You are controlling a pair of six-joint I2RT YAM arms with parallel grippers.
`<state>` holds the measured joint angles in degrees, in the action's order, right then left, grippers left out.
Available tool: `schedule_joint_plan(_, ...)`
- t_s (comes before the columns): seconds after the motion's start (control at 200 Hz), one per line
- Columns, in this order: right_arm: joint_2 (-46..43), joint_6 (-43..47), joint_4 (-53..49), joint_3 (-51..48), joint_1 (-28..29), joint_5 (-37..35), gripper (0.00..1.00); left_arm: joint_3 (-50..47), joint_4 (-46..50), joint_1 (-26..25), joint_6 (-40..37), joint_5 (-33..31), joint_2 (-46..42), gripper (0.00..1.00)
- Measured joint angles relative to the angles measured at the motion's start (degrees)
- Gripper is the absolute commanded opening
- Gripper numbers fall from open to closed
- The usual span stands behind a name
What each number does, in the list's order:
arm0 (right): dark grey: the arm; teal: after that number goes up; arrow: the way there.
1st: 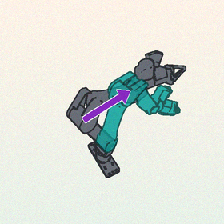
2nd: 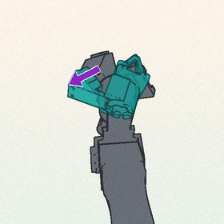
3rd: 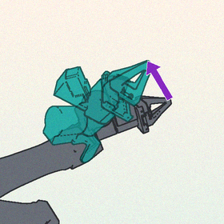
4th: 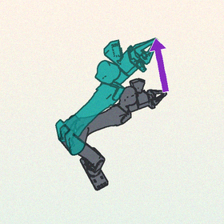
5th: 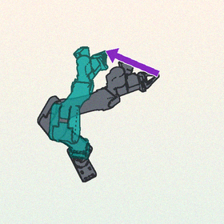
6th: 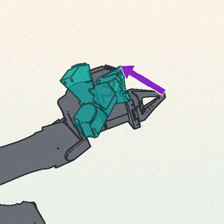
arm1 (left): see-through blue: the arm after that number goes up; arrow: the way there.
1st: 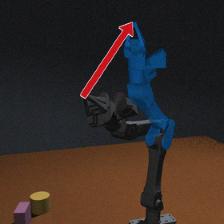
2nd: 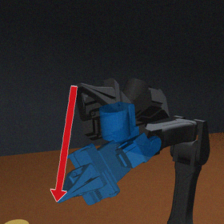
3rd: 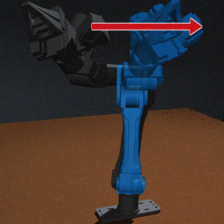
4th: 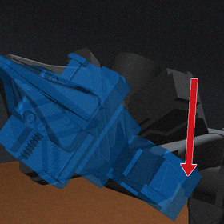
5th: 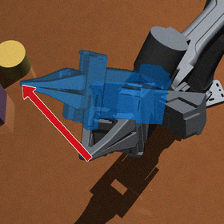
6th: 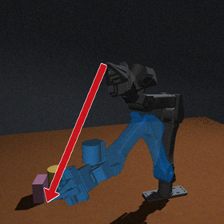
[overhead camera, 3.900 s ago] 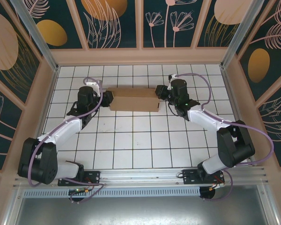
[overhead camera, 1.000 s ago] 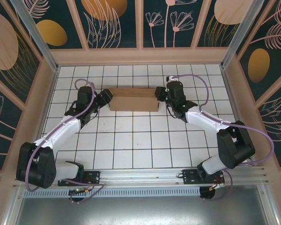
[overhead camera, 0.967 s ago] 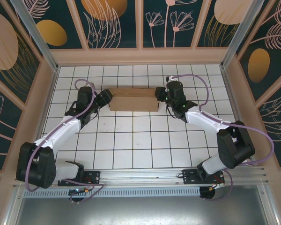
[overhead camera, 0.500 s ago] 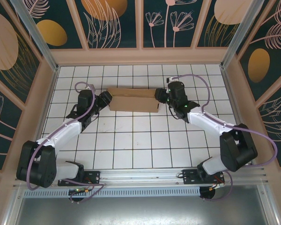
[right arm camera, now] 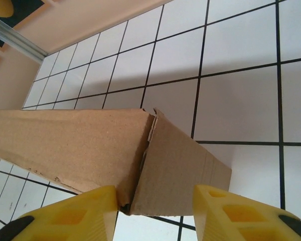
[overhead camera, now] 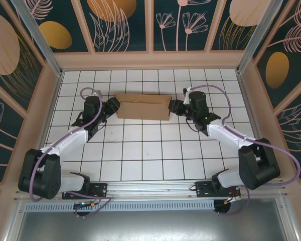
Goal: Fold the paper box
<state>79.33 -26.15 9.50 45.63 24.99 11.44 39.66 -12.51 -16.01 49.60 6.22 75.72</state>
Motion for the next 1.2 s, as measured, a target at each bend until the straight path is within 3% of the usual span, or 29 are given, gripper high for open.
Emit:
schedule_joint_plan(0.13, 0.83, -1.03, 2.78, -0.55, -0.46, 0.92, 0.3, -0.63, -1.03, -0.02, -0.07, 0.11, 0.09, 0.5)
schedule_joint_plan(0.275, 0.94, -1.75, 5.14, -1.57, -0.5, 1.27, 0.28, -2.01, -3.63, -0.02, -0.04, 1.25, -0.04, 0.35)
schedule_joint_plan(0.345, 0.98, -1.88, 5.44, -1.75, -0.55, 1.57, 0.29, -2.54, -4.94, -0.07, 0.02, 1.73, -0.15, 0.33)
schedule_joint_plan(0.891, 0.96, -1.9, 0.57, 1.18, -2.21, 2.21, 0.5, -2.14, -5.01, -0.02, -0.96, 1.75, 0.2, 0.35)
schedule_joint_plan(1.051, 1.75, -3.06, 0.79, 2.64, -2.84, 3.67, 0.51, -2.14, -5.03, -0.02, -1.36, 1.77, 0.22, 0.35)
schedule_joint_plan(1.201, 5.05, -4.13, 1.44, 3.74, -2.84, 4.61, 0.45, -2.05, -5.27, -0.02, -1.36, 1.75, 0.48, 0.35)
